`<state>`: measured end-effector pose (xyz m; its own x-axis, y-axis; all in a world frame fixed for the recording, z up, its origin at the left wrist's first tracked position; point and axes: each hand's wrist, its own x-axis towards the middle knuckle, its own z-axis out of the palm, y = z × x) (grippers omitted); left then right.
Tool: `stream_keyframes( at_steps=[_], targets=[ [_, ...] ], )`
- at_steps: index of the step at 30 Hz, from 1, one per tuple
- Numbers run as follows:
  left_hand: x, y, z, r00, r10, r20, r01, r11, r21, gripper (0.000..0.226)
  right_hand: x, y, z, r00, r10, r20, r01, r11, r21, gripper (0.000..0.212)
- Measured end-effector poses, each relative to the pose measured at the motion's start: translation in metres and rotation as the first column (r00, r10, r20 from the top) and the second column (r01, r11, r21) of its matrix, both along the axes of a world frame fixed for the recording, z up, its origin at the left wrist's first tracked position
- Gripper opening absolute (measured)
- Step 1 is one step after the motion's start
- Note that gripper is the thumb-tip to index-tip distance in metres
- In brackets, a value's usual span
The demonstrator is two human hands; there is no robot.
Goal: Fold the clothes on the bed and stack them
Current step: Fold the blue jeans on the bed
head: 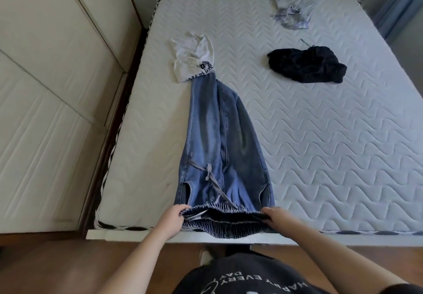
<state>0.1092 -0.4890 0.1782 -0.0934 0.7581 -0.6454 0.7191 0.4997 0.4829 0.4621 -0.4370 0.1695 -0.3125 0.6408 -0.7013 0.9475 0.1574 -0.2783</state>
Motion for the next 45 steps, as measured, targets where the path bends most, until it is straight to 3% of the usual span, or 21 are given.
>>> stream_keyframes(
  at_steps=[2, 5, 9, 13, 15, 21, 25, 27, 31, 33, 36, 39, 41, 43, 45],
  targets=[
    [-0.009, -0.014, 0.000, 0.998, 0.062, 0.033, -0.061, 0.998, -0.018, 0.053, -0.003, -0.017, -0.001, 0.998, -0.048, 0.027, 0.048, 0.999, -0.012, 0.039],
    [-0.019, -0.035, -0.001, 0.984, 0.147, 0.099, -0.146, 0.989, -0.020, 0.058, -0.011, -0.035, 0.002, 0.969, -0.245, -0.007, 0.245, 0.969, 0.017, 0.052],
    [-0.027, -0.043, 0.014, 0.959, 0.257, 0.121, -0.271, 0.956, 0.115, 0.058, -0.029, -0.040, 0.022, 0.828, -0.527, -0.192, 0.551, 0.828, 0.103, 0.041],
    [-0.032, -0.016, 0.048, 0.944, 0.293, 0.153, -0.327, 0.897, 0.297, 0.053, -0.036, -0.016, 0.064, 0.660, -0.659, -0.360, 0.730, 0.675, 0.102, 0.030],
    [-0.034, 0.011, 0.073, 0.939, 0.303, 0.162, -0.342, 0.870, 0.354, 0.050, -0.038, 0.002, 0.092, 0.611, -0.647, -0.456, 0.768, 0.624, 0.145, 0.027],
    [-0.038, 0.084, 0.162, 0.872, 0.298, 0.388, -0.463, 0.756, 0.462, 0.043, -0.059, 0.063, 0.184, 0.640, -0.419, -0.644, 0.729, 0.596, 0.336, 0.023],
    [-0.038, 0.124, 0.211, 0.883, 0.178, 0.435, -0.410, 0.744, 0.528, 0.034, -0.050, 0.103, 0.216, 0.413, -0.492, -0.766, 0.836, 0.539, 0.104, 0.025],
    [-0.038, 0.144, 0.232, 0.895, 0.120, 0.429, -0.363, 0.756, 0.545, 0.032, -0.040, 0.118, 0.229, 0.345, -0.502, -0.793, 0.852, 0.522, 0.041, 0.025],
    [-0.032, 0.178, 0.282, 0.951, -0.070, 0.300, -0.140, 0.768, 0.625, 0.013, -0.022, 0.153, 0.255, 0.169, -0.487, -0.857, 0.892, 0.445, -0.077, 0.018],
    [-0.028, 0.191, 0.308, 0.967, -0.169, 0.189, 0.004, 0.756, 0.654, 0.028, -0.014, 0.172, 0.270, 0.131, -0.456, -0.880, 0.891, 0.443, -0.098, 0.023],
    [-0.021, 0.215, 0.347, 0.980, -0.200, -0.014, 0.147, 0.668, 0.729, 0.032, -0.001, 0.197, 0.300, 0.245, -0.315, -0.917, 0.829, 0.558, 0.030, 0.035],
    [-0.015, 0.239, 0.380, 0.986, -0.126, -0.113, 0.164, 0.540, 0.825, 0.020, 0.011, 0.217, 0.332, 0.516, -0.105, -0.850, 0.646, 0.700, 0.305, 0.074],
    [-0.013, 0.253, 0.398, 0.991, -0.071, -0.113, 0.134, 0.468, 0.873, 0.016, 0.016, 0.229, 0.347, 0.648, 0.027, -0.761, 0.536, 0.694, 0.481, 0.092],
    [-0.011, 0.265, 0.413, 0.994, -0.015, -0.104, 0.101, 0.430, 0.897, 0.023, 0.018, 0.241, 0.358, 0.714, 0.134, -0.687, 0.446, 0.670, 0.593, 0.101],
    [-0.009, 0.274, 0.426, 0.995, 0.031, -0.096, 0.075, 0.403, 0.912, 0.027, 0.018, 0.254, 0.362, 0.740, 0.184, -0.647, 0.436, 0.601, 0.670, 0.092]
  ],
)
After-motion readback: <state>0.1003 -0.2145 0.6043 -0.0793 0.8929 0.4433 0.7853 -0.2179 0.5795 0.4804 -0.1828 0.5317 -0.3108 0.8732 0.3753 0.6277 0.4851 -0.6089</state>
